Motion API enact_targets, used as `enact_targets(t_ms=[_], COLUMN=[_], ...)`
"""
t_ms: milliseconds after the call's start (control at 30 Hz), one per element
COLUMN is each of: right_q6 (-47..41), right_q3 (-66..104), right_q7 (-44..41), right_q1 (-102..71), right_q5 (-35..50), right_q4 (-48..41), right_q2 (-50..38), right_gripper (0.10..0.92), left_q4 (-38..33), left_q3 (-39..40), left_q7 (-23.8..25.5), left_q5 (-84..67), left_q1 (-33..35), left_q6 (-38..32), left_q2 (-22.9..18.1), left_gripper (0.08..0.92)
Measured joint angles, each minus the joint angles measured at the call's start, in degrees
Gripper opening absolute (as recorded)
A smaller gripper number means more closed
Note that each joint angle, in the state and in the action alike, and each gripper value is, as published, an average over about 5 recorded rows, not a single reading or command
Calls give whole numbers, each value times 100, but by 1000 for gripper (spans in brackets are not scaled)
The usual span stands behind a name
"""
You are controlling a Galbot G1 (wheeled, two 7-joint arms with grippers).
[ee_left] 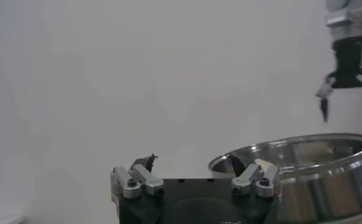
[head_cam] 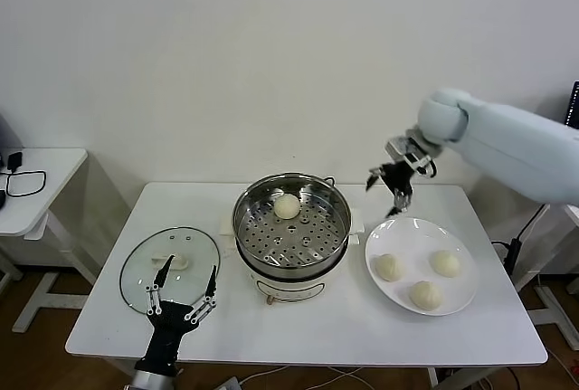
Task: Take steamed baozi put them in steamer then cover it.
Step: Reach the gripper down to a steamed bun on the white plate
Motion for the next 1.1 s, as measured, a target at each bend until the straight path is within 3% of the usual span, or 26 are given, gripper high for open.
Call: enact_targets(t_ms=[1100], right_q6=[-487], right_q3=[303], right_q7=[636], right_q1=[-1497], right_q5=[-219], right_q4=[-516], right_q2=[95], right_gripper=[820], left_q4=[131], left_q3=[-76], left_q7=[-25], left_q5=[6], left_q1=[-17], left_q6=[-37], left_q2=[-23], left_gripper=[823])
